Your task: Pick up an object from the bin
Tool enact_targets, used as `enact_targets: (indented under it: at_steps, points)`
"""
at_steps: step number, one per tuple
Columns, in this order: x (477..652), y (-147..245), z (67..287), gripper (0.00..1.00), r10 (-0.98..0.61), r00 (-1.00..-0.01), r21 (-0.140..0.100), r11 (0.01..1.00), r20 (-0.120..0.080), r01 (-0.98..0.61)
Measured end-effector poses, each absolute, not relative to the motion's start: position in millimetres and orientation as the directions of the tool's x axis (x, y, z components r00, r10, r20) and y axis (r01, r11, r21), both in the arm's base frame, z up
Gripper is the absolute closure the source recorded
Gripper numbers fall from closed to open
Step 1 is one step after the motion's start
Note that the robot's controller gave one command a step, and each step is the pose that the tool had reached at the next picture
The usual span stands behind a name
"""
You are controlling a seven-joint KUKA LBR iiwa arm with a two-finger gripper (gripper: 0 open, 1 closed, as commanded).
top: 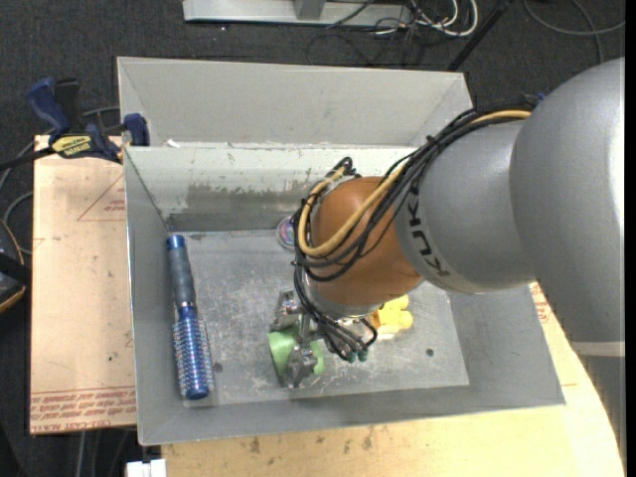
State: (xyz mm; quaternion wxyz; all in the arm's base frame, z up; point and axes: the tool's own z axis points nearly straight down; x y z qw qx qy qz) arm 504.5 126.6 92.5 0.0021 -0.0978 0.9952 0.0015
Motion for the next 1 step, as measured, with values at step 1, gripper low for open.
enact_targets:
  at_steps: [1]
  points:
    - [516.0,137.3,249.7,1.0,-0.177,-0.984,0.001,0.984,-0.011,-0.177]
